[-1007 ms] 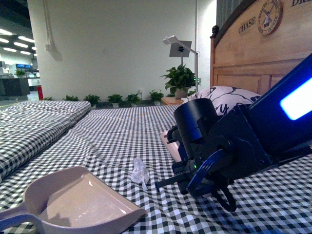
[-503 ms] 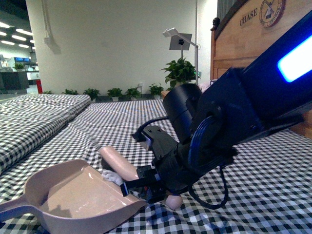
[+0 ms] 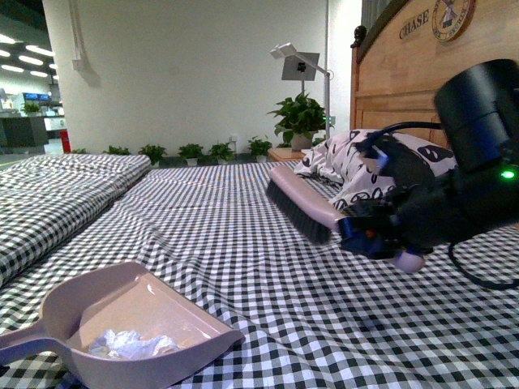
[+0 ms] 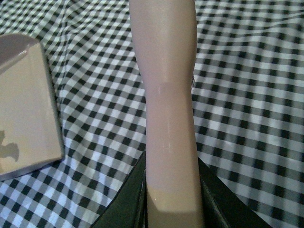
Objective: Clean up trash
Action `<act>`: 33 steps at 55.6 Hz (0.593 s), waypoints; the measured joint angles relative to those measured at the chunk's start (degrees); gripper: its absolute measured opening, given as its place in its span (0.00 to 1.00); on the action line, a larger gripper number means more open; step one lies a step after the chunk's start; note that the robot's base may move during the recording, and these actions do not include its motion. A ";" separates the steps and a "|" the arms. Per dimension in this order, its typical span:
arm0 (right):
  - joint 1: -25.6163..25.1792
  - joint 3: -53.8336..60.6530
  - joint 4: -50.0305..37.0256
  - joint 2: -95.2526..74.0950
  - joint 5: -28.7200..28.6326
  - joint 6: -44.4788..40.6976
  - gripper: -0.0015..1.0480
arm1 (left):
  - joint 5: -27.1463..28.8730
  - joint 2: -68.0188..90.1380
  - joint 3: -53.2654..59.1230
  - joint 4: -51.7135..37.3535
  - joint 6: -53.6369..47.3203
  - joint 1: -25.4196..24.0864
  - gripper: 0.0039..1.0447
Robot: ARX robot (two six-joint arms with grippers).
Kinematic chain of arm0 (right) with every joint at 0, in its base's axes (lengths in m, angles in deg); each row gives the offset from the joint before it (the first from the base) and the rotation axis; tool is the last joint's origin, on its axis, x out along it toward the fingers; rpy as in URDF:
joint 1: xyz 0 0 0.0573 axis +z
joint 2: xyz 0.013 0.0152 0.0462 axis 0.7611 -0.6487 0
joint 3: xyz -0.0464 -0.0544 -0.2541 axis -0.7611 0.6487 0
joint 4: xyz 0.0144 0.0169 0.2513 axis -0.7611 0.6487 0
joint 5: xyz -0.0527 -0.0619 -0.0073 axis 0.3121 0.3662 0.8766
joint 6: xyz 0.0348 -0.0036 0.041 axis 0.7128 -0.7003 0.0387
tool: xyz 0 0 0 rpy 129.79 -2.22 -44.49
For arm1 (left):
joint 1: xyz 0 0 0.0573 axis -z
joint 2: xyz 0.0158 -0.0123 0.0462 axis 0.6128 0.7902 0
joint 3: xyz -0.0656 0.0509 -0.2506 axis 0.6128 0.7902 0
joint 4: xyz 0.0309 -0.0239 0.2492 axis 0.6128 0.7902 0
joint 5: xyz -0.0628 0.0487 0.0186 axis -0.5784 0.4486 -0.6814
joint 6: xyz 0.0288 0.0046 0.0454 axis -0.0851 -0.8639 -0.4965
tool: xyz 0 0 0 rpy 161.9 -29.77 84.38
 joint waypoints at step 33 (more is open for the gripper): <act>-22.73 25.53 -4.02 34.40 -7.37 8.87 0.20 | 11.21 -12.35 6.78 -22.58 25.11 3.39 0.27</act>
